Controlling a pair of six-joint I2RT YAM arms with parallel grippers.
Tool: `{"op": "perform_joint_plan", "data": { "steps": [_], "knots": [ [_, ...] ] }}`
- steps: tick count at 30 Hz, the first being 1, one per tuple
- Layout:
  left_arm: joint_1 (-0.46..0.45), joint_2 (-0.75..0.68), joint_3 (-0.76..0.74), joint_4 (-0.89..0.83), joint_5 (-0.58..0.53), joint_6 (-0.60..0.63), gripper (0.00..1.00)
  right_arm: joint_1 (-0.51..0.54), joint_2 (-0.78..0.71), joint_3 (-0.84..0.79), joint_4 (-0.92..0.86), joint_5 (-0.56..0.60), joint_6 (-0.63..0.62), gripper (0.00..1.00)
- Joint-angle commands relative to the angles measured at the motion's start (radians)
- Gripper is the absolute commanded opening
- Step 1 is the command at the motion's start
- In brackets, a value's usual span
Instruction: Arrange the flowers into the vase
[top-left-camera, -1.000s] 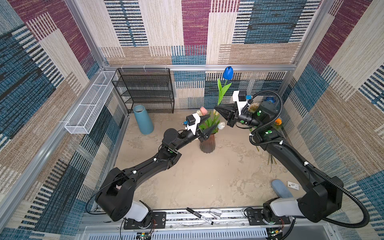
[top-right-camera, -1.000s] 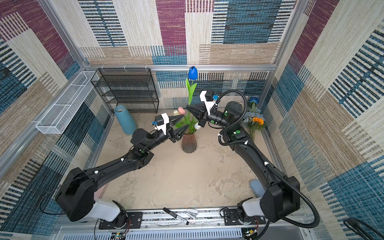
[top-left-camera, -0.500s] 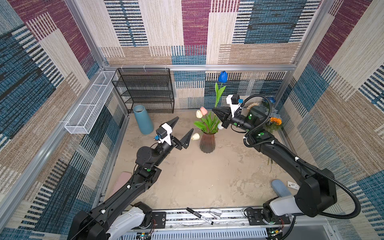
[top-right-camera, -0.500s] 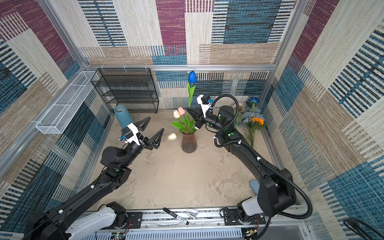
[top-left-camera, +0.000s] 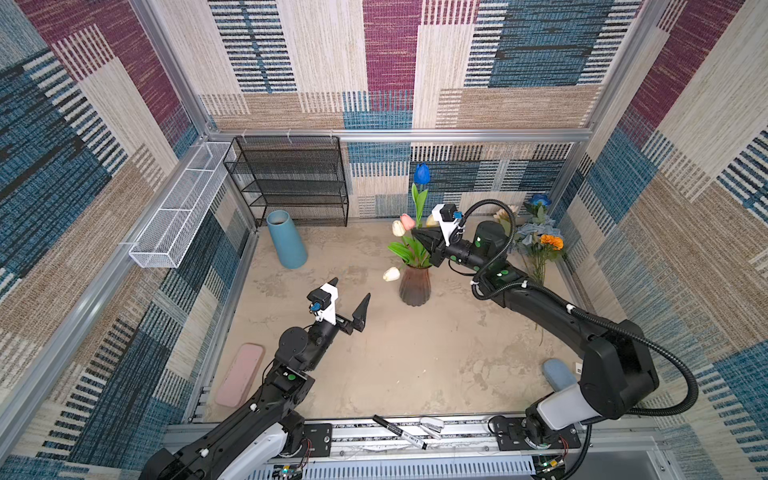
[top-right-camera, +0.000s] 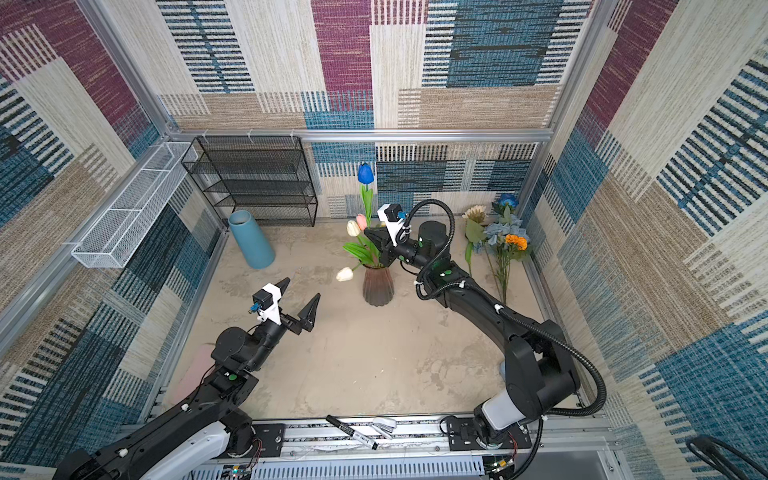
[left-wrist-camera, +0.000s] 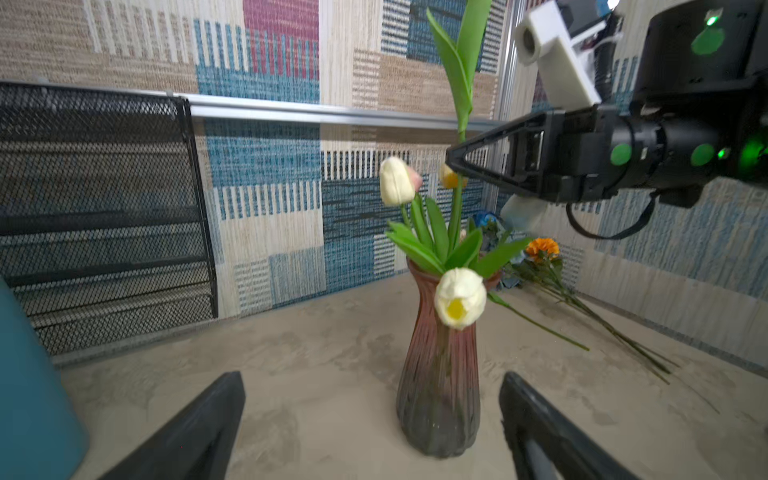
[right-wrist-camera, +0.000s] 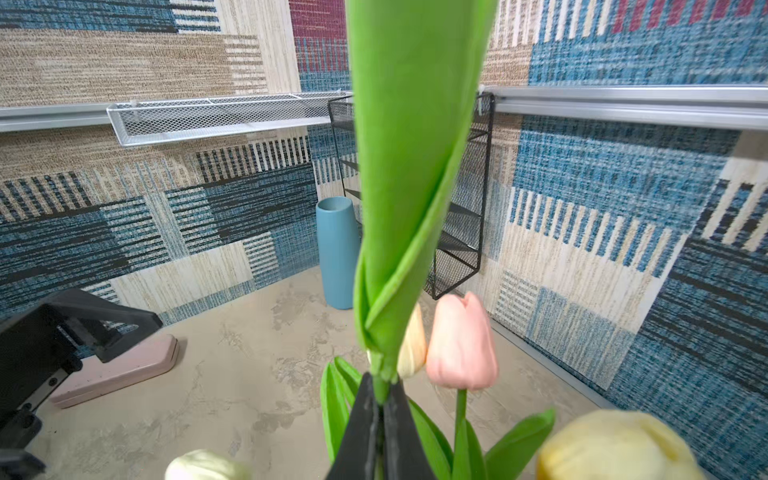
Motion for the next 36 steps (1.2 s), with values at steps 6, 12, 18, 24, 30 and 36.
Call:
{"op": "perform_joint_plan", "data": {
  "steps": [6, 12, 18, 24, 30, 36],
  "knots": [
    [0.000, 0.100, -0.011, 0.098, -0.022, 0.044, 0.99, 0.028, 0.039, -0.028, 0.053, 0.020, -0.062, 0.00],
    [-0.001, 0.119, 0.000, 0.100, -0.026, 0.051, 0.99, 0.028, 0.013, -0.031, 0.009, 0.065, -0.082, 0.15],
    [-0.001, 0.144, 0.007, 0.113, -0.023, 0.052, 0.99, 0.028, -0.003, -0.002, -0.054, 0.092, -0.109, 0.34],
    [-0.001, 0.146, 0.023, 0.097, -0.016, 0.051, 0.99, 0.028, -0.025, 0.006, -0.050, 0.101, -0.107, 0.30],
    [-0.001, 0.160, 0.033, 0.092, -0.009, 0.052, 0.99, 0.028, -0.023, 0.022, -0.076, 0.078, -0.105, 0.14],
    [-0.001, 0.176, 0.046, 0.093, -0.001, 0.048, 0.99, 0.028, 0.008, 0.052, -0.144, 0.101, -0.115, 0.21]
  ]
}}
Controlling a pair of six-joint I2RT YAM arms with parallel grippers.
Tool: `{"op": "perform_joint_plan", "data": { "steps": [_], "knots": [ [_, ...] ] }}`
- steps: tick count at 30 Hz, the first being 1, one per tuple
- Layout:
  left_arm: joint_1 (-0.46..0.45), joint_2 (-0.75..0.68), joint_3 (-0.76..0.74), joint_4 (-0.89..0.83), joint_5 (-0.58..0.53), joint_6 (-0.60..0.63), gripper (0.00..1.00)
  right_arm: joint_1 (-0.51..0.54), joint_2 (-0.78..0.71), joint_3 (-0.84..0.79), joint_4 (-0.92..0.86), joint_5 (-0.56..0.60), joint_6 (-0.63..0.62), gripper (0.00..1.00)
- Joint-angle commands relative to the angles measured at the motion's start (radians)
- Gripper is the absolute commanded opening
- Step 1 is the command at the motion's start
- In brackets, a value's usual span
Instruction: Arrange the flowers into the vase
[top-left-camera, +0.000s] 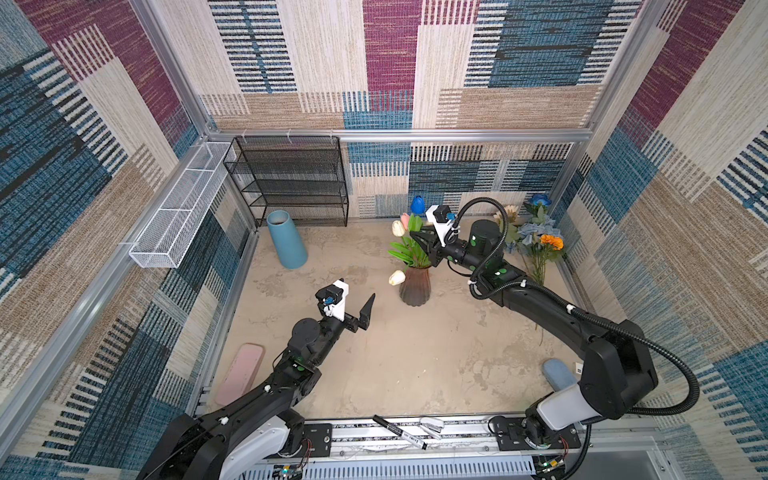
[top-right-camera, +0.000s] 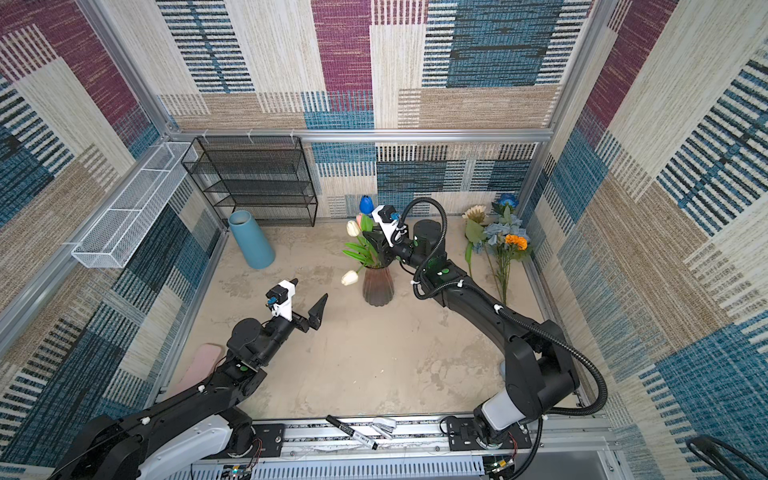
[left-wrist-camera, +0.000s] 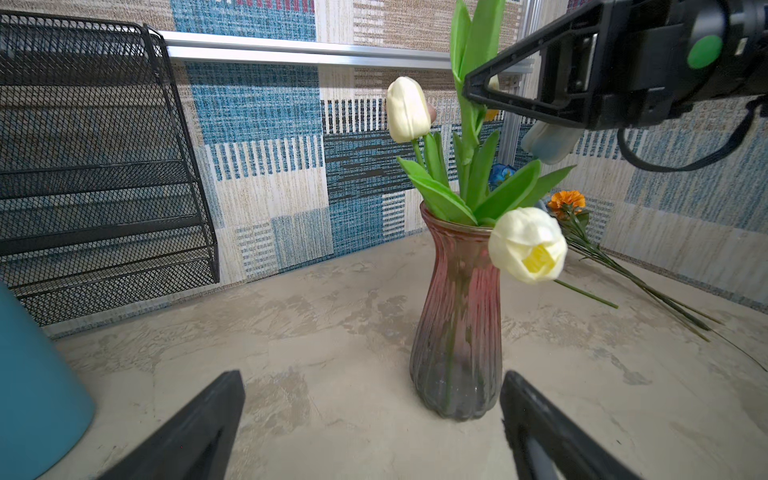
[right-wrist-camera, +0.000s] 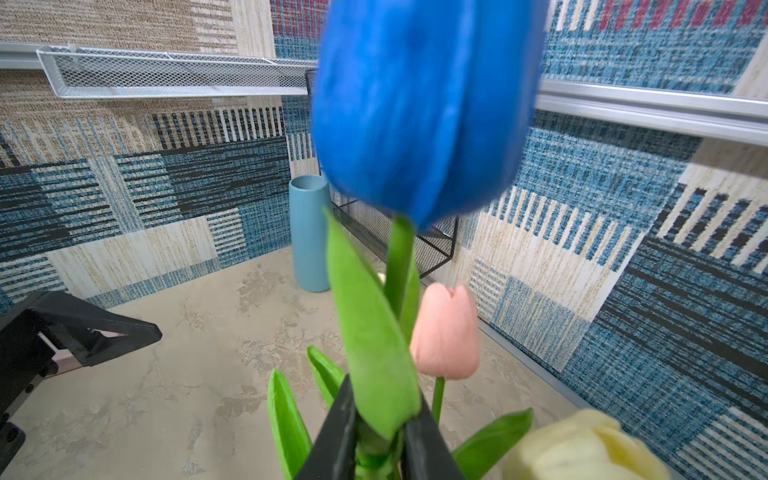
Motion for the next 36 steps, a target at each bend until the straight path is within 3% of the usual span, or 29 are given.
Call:
{"op": "perform_joint_plan", "data": {
  "steps": [1, 4, 8, 15, 21, 24, 28, 31, 36],
  "knots": [
    [0.001, 0.006, 0.015, 0.030, 0.012, 0.014, 0.99, 0.002, 0.019, 0.013, -0.048, 0.008, -0.014, 0.21],
    [0.001, 0.015, 0.020, 0.027, 0.016, 0.011, 0.99, 0.002, 0.030, 0.017, -0.081, 0.000, -0.014, 0.30],
    [0.001, 0.019, 0.025, 0.030, 0.016, 0.009, 0.99, 0.002, -0.030, -0.021, -0.058, 0.038, -0.001, 0.57],
    [0.001, 0.036, 0.044, 0.031, 0.024, 0.008, 0.99, 0.002, -0.128, 0.010, -0.125, 0.122, -0.030, 0.70],
    [0.001, 0.025, 0.059, 0.051, 0.089, 0.006, 0.99, -0.016, -0.230, 0.015, -0.140, 0.250, -0.005, 0.72],
    [-0.017, -0.024, 0.104, -0.043, 0.160, 0.037, 0.99, -0.122, -0.252, 0.026, -0.184, 0.256, 0.105, 0.71],
    [-0.052, -0.065, 0.122, -0.173, 0.173, 0.085, 0.99, -0.300, -0.184, 0.062, -0.388, 0.294, 0.237, 0.54],
    [-0.066, -0.073, 0.075, -0.179, 0.195, 0.046, 0.99, -0.382, -0.114, 0.064, -0.560, 0.337, 0.272, 0.51],
    [-0.103, -0.051, 0.020, -0.184, 0.279, -0.033, 0.99, -0.463, 0.020, -0.005, -0.674, 0.416, 0.263, 0.47]
  ]
}}
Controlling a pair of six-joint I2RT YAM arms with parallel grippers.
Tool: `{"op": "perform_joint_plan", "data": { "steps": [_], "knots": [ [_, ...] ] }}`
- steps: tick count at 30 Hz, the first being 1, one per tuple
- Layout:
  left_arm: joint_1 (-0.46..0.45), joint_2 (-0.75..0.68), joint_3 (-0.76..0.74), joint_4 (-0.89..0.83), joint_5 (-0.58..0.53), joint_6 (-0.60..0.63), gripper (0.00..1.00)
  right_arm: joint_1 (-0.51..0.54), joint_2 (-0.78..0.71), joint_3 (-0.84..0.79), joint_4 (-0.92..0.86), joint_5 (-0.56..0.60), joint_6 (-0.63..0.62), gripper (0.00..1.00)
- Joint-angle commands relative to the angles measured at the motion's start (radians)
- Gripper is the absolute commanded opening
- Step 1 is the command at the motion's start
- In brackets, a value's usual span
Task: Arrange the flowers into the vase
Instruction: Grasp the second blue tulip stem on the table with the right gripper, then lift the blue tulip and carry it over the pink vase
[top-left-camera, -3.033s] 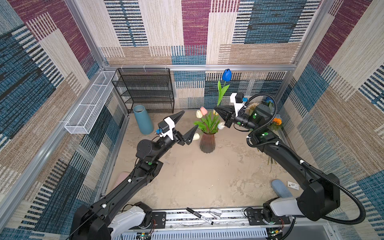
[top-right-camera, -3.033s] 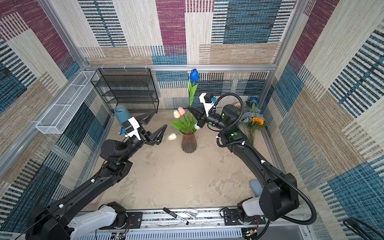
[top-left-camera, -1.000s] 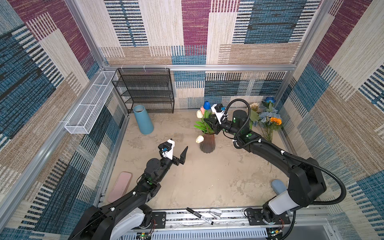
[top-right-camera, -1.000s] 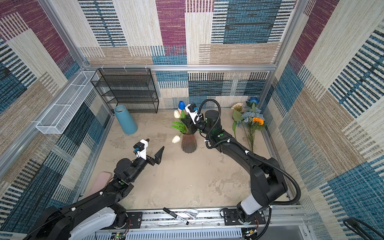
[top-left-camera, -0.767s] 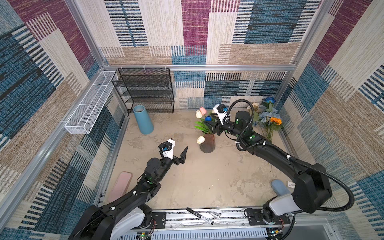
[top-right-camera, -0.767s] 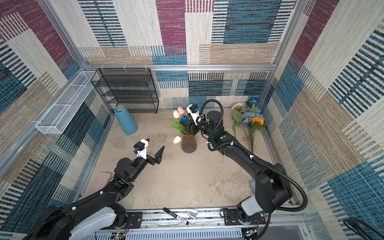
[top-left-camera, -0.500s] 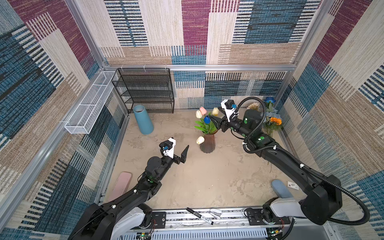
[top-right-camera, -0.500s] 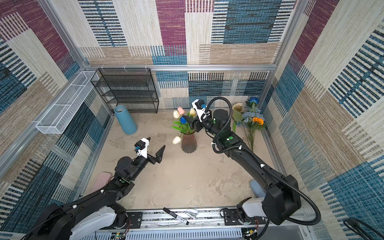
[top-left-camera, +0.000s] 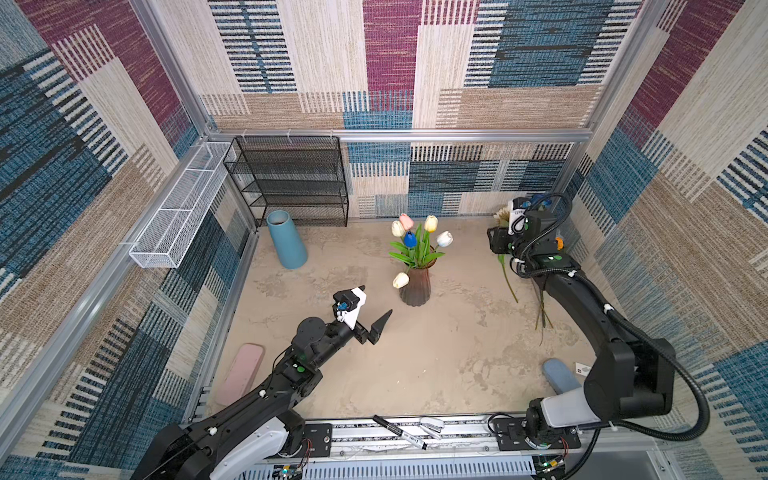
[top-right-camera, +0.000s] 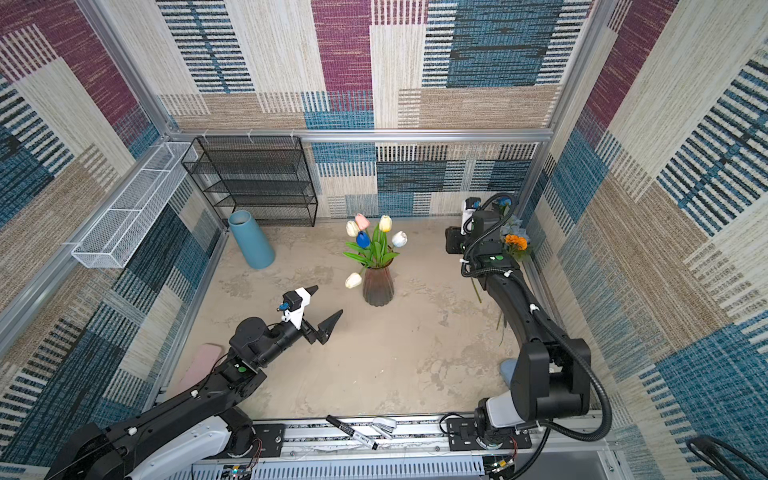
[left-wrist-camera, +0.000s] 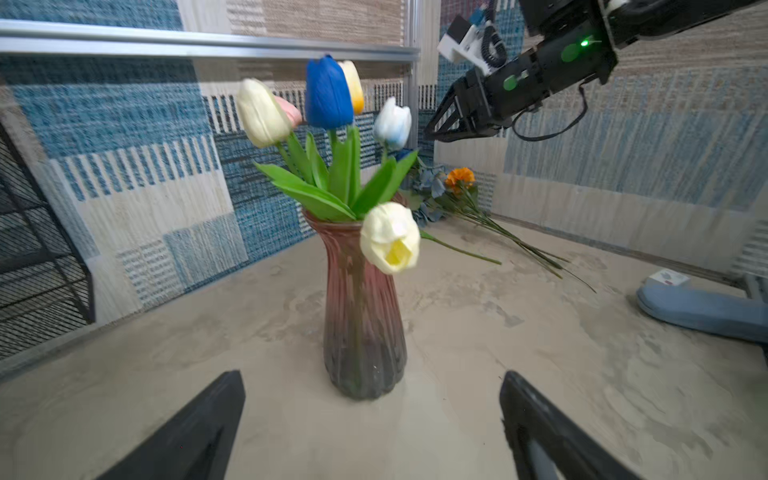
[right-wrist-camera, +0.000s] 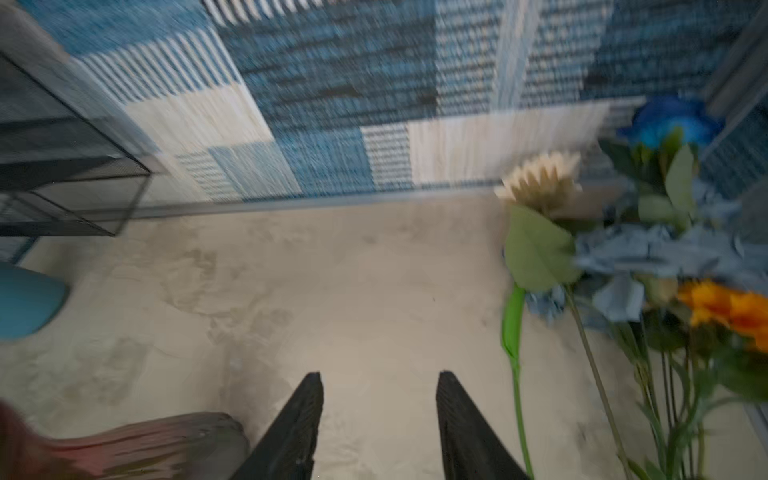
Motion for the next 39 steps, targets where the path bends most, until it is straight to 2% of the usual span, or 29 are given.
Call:
{"op": "perform_joint_plan", "data": {
  "steps": [1, 6, 10, 13, 17, 19, 22, 24, 28, 31, 34, 39],
  "knots": [
    [-0.019, 0.016, -0.018, -0.013, 0.081, -0.052, 0.99, -0.033, 0.077, -0.036, -0.124, 0.090, 0.016, 0.46],
    [-0.039, 0.047, 0.000, -0.041, 0.101, -0.036, 0.99, -0.108, 0.247, -0.027, -0.100, 0.131, 0.007, 0.45],
    [-0.041, 0.067, 0.020, -0.041, 0.092, -0.034, 0.99, -0.116, 0.328, 0.006, -0.049, 0.159, -0.018, 0.47],
    [-0.041, 0.092, 0.029, -0.039, 0.082, -0.031, 0.99, -0.116, 0.383, 0.037, -0.002, 0.139, -0.045, 0.52],
    [-0.042, 0.119, 0.034, -0.015, 0.087, -0.035, 0.99, -0.116, 0.478, 0.108, -0.002, 0.106, -0.067, 0.52],
    [-0.042, 0.124, 0.035, -0.009, 0.087, -0.040, 0.98, -0.116, 0.513, 0.137, -0.010, 0.121, -0.068, 0.48],
    [-0.042, 0.129, 0.038, 0.003, 0.083, -0.042, 0.98, -0.116, 0.550, 0.163, -0.016, 0.123, -0.079, 0.37],
    [-0.042, 0.133, 0.043, 0.005, 0.078, -0.037, 0.98, -0.114, 0.569, 0.174, -0.020, 0.089, -0.099, 0.26],
    [-0.042, 0.150, 0.060, 0.004, 0.060, -0.029, 0.97, -0.090, 0.599, 0.193, -0.043, 0.025, -0.144, 0.12],
    [-0.043, 0.164, 0.064, 0.032, 0.048, -0.031, 0.96, -0.065, 0.594, 0.192, -0.040, -0.074, -0.160, 0.04],
    [-0.042, 0.155, 0.044, 0.075, -0.017, -0.054, 0.94, -0.031, 0.561, 0.179, -0.025, -0.173, -0.147, 0.00],
    [-0.043, 0.118, -0.010, 0.148, -0.123, -0.074, 0.94, 0.010, 0.432, 0.104, 0.054, -0.309, -0.063, 0.00]
  ]
}}
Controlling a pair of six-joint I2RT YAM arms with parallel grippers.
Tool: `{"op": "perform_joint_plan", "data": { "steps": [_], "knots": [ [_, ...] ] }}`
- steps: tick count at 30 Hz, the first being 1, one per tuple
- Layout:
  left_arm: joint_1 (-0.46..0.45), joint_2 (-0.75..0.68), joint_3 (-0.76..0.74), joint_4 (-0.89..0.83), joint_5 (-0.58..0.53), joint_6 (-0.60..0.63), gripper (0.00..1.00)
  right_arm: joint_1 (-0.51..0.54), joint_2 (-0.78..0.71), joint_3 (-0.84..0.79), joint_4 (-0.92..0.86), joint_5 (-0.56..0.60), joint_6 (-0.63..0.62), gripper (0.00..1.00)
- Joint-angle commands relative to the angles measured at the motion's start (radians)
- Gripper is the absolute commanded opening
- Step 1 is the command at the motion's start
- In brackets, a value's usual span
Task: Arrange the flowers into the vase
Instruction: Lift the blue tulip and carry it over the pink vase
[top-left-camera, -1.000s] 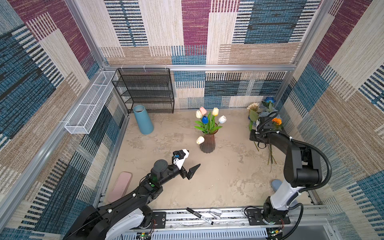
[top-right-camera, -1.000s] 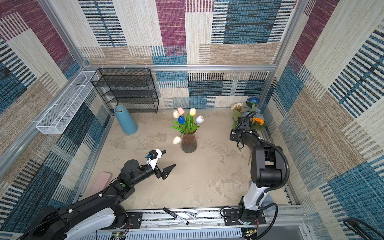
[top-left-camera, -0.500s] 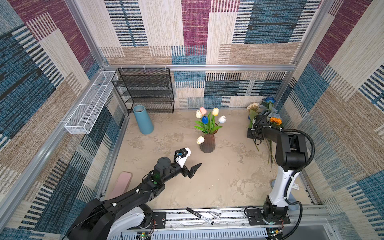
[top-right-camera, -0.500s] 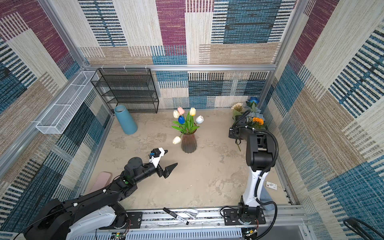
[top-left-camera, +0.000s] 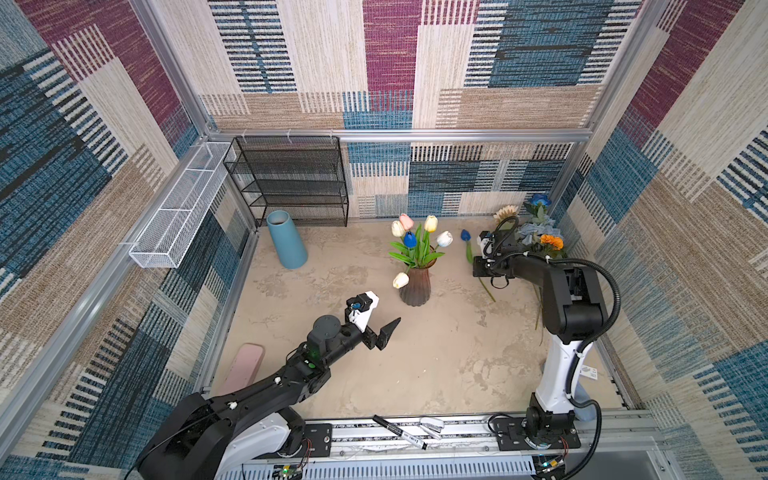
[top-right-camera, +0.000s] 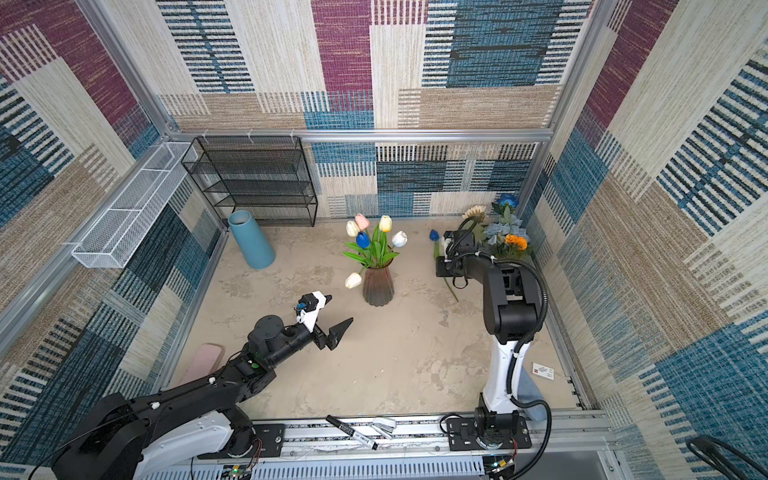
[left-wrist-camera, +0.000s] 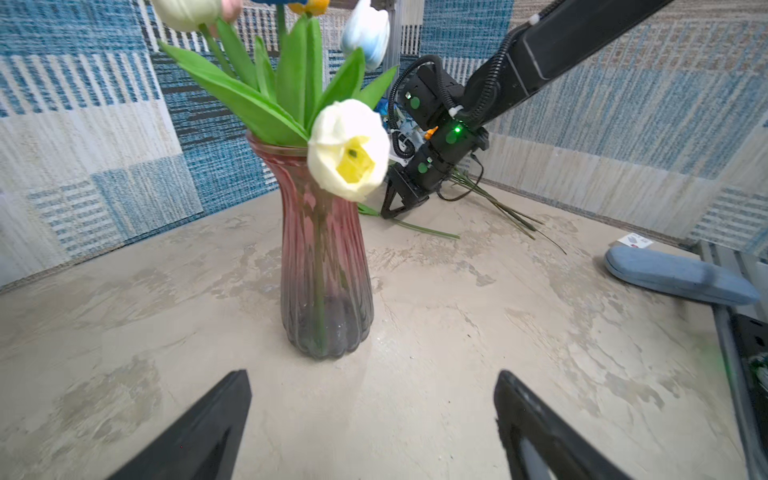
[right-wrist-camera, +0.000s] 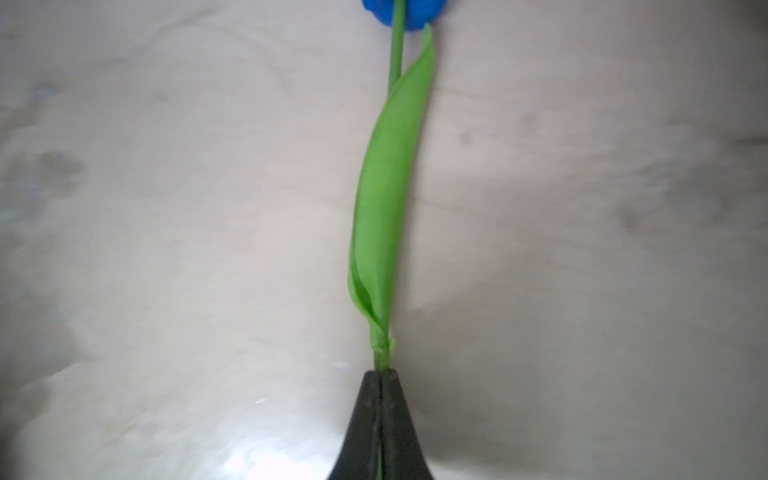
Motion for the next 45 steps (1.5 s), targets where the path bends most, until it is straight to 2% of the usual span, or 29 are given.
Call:
{"op": "perform_joint_plan", "data": {
  "steps": [1, 4, 7, 9, 11, 15, 17, 19, 23, 27, 31, 39, 45],
  "knots": [
    [0.000, -0.032, -0.018, 0.090, -0.096, -0.028, 0.94, 0.002, -0.102, -0.043, 0.072, -0.145, 0.075, 0.00],
    [0.000, -0.058, -0.025, 0.074, -0.121, -0.018, 0.95, 0.002, -0.227, -0.082, 0.138, -0.212, 0.119, 0.00],
    [0.001, -0.068, -0.031, 0.070, -0.148, -0.010, 0.95, 0.002, -0.385, -0.135, 0.260, -0.302, 0.161, 0.00],
    [0.000, -0.067, -0.035, 0.083, -0.177, -0.011, 0.95, 0.002, -0.502, -0.180, 0.364, -0.317, 0.210, 0.00],
    [0.001, -0.061, -0.037, 0.102, -0.201, -0.010, 0.95, 0.003, -0.618, -0.235, 0.517, -0.356, 0.269, 0.00],
    [0.000, -0.041, -0.027, 0.124, -0.201, 0.007, 0.96, 0.032, -0.751, -0.331, 0.878, -0.452, 0.417, 0.00],
    [0.000, -0.032, -0.018, 0.125, -0.194, 0.013, 0.96, 0.059, -0.789, -0.382, 1.039, -0.443, 0.484, 0.00],
    [0.000, -0.026, -0.013, 0.126, -0.191, 0.012, 0.96, 0.095, -0.815, -0.463, 1.228, -0.374, 0.574, 0.00],
    [0.000, -0.016, -0.004, 0.129, -0.186, 0.009, 0.96, 0.181, -0.752, -0.531, 1.503, -0.324, 0.681, 0.00],
    [0.000, -0.005, 0.007, 0.129, -0.178, 0.013, 0.96, 0.268, -0.629, -0.513, 1.662, -0.301, 0.664, 0.00],
    [0.000, -0.002, 0.014, 0.127, -0.166, 0.009, 0.96, 0.306, -0.484, -0.467, 1.817, -0.278, 0.689, 0.00],
    [-0.001, -0.027, 0.004, 0.100, -0.162, -0.001, 0.96, 0.356, -0.263, -0.356, 1.908, -0.241, 0.622, 0.00],
    [0.000, -0.050, -0.012, 0.079, -0.173, 0.001, 0.95, 0.384, -0.190, -0.352, 1.895, -0.201, 0.556, 0.00]
  ]
}}
